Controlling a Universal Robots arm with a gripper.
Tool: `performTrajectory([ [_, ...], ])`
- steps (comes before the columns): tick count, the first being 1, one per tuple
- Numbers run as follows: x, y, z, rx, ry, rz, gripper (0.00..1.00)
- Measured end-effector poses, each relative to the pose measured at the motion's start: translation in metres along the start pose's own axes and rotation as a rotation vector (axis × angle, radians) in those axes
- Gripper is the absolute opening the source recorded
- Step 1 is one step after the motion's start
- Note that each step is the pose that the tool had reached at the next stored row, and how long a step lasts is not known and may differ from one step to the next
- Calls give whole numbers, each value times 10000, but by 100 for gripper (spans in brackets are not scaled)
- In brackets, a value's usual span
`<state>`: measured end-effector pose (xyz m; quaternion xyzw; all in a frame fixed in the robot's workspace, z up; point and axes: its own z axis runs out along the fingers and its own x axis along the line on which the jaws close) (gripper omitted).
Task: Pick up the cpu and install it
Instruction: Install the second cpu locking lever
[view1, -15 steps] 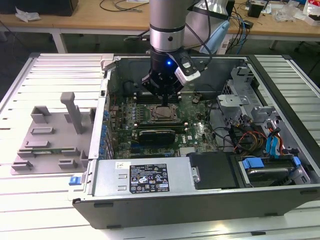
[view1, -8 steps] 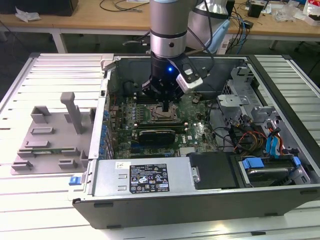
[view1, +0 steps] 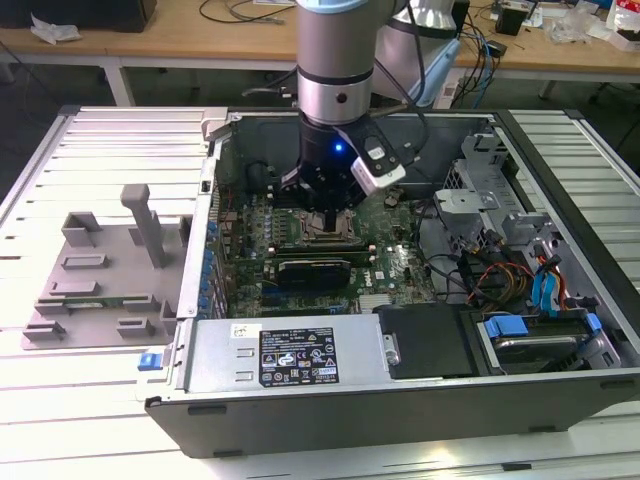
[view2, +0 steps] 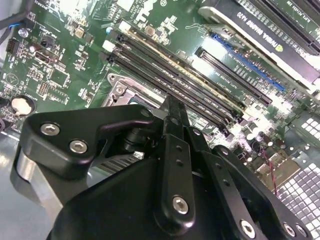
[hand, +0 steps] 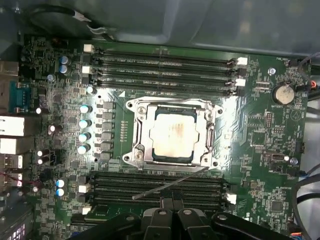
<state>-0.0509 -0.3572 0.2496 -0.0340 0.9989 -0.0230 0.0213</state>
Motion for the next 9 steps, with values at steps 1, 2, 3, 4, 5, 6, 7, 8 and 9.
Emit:
performTrajectory([
  [1,27,-2,13,-29,-2,0,11],
  [2,50,-1,19,-43,-3,0,11],
  [3,63,0,22,-48,-3,0,11],
  [4,77,1,25,-50,-3,1,11],
  [5,78,1,25,-49,-3,-1,11],
  [6,80,1,25,-50,-3,1,11],
  [7,82,1,26,-50,-3,1,11],
  [8,82,1,25,-50,-4,0,11],
  [9,82,1,25,-50,-3,1,11],
])
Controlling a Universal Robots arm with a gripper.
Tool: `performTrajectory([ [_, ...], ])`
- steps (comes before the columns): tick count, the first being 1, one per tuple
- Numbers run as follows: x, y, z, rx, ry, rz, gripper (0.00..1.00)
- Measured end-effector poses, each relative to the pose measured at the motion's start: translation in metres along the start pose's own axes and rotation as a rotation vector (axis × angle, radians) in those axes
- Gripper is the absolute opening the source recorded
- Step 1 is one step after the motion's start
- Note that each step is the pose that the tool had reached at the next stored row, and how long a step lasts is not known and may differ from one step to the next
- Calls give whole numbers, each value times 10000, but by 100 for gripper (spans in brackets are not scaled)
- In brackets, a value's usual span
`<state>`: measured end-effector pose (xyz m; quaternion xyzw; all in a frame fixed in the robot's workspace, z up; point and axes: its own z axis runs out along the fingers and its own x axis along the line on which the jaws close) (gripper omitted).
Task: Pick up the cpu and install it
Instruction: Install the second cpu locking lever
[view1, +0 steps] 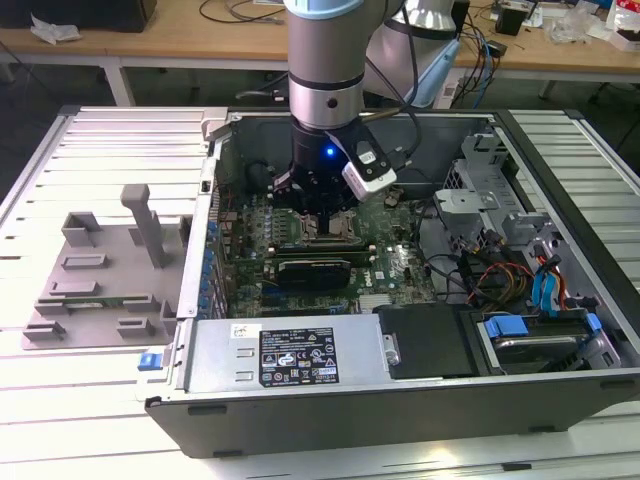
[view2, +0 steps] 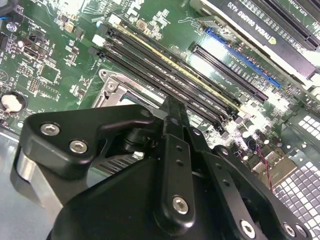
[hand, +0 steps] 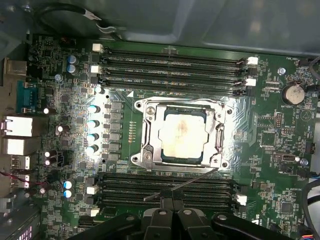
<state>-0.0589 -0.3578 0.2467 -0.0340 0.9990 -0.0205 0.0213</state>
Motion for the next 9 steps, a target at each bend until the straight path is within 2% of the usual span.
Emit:
performTrajectory([
  [5,3,0,0,0,0,1,11],
  [9,27,2,10,-34,-2,1,11],
])
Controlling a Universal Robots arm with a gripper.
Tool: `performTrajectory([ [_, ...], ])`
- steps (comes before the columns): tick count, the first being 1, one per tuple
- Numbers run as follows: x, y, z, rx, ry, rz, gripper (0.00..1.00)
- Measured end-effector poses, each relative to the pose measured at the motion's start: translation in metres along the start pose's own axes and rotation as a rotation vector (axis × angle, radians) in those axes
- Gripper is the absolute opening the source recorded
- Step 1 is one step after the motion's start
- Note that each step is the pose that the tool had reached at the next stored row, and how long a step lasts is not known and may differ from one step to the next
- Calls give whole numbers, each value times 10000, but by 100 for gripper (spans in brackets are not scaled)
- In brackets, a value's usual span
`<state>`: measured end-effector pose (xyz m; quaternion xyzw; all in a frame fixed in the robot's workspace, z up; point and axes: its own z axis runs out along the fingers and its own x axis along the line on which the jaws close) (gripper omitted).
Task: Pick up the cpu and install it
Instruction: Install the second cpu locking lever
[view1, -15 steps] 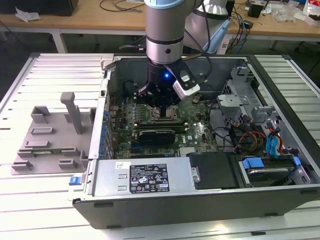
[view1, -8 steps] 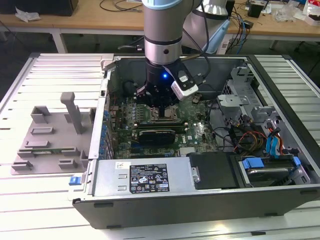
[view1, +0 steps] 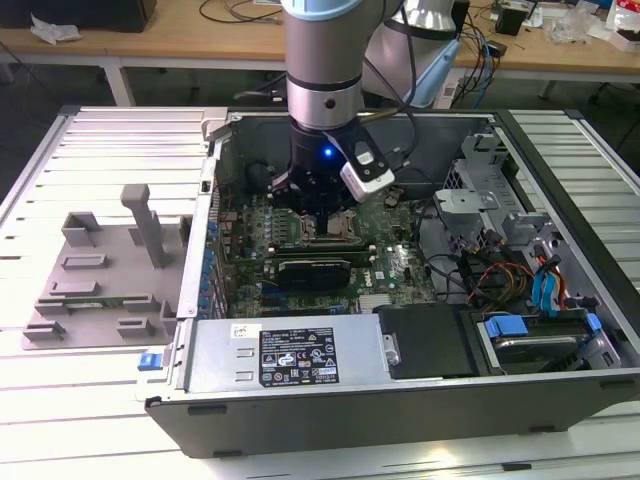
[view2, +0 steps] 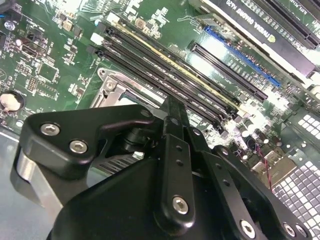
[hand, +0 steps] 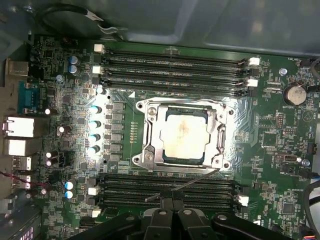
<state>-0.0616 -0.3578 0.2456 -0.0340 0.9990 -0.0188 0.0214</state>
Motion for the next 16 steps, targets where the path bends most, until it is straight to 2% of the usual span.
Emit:
performTrajectory([
  [4,48,5,50,-66,-4,1,11],
  [9,79,8,67,-77,-5,4,11],
  [16,167,16,121,-96,-7,5,11],
])
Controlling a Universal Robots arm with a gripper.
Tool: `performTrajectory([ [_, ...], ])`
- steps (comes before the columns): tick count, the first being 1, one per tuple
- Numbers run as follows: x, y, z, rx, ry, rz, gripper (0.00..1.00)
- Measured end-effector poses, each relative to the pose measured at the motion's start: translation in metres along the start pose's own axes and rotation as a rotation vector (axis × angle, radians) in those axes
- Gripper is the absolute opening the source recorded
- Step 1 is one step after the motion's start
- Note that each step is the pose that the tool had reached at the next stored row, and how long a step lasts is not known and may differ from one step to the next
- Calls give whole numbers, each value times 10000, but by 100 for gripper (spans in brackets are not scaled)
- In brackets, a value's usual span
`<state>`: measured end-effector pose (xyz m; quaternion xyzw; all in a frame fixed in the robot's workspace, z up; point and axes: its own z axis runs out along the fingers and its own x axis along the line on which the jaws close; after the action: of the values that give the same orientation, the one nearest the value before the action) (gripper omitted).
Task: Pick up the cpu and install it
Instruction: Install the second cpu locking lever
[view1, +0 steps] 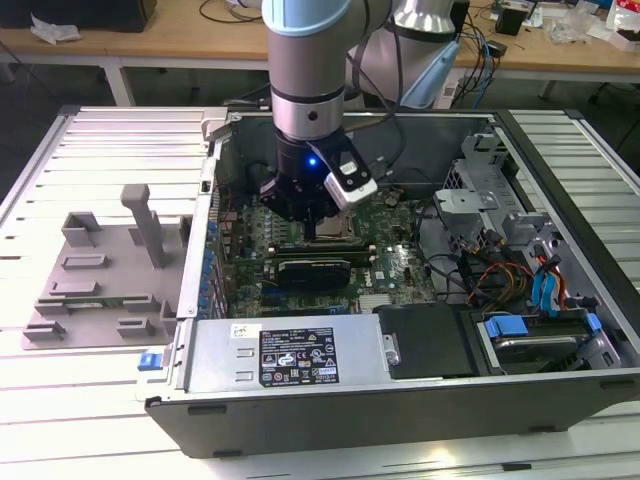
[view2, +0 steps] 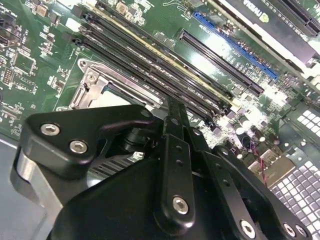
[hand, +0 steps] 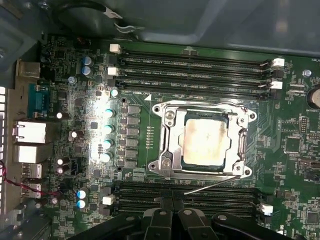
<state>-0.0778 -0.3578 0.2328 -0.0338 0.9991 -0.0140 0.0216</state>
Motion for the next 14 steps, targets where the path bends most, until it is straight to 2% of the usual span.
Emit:
performTrajectory([
  [2,33,4,22,-16,-2,0,11],
  [5,44,19,62,-31,-2,1,11],
  [9,50,36,103,-158,-10,6,11],
  [11,51,36,108,-168,-11,7,11],
  [13,51,25,109,-249,-17,10,11],
  [14,40,17,110,-253,-16,12,11],
])
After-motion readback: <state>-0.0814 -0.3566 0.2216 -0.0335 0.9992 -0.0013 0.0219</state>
